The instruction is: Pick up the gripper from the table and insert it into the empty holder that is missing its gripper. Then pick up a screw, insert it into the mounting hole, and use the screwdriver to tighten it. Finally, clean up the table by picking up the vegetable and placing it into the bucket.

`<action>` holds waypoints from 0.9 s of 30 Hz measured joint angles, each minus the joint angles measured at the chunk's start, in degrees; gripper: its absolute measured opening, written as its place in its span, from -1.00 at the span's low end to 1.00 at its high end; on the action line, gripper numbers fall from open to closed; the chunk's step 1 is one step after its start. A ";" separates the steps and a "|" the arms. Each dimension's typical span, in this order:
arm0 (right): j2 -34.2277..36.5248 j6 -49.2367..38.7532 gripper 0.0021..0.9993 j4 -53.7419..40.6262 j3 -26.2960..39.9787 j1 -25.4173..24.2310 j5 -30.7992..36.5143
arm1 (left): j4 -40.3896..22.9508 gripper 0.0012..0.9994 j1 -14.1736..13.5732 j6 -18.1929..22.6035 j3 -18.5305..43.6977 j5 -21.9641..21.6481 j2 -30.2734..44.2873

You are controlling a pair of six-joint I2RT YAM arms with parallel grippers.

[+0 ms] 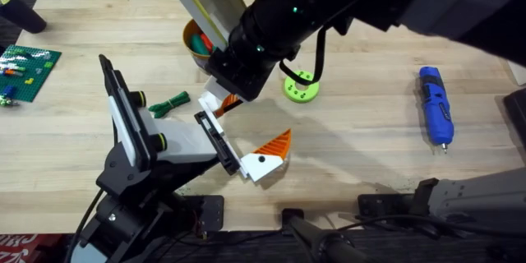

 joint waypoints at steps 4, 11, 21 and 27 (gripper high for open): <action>0.00 0.00 -0.99 -0.48 0.00 0.01 0.04 | -0.03 0.97 0.00 -0.16 0.00 -0.04 0.00; -1.80 -0.25 -0.99 -1.11 0.00 0.01 0.09 | -0.01 0.97 0.00 -0.23 0.00 -0.45 0.00; -3.80 -0.94 -0.99 -1.18 0.00 0.16 0.08 | -0.01 0.97 0.00 -0.23 0.00 -0.52 0.00; -2.59 -0.94 -0.99 -1.22 0.00 0.23 0.08 | -0.02 0.97 0.00 -0.23 0.00 -0.66 0.00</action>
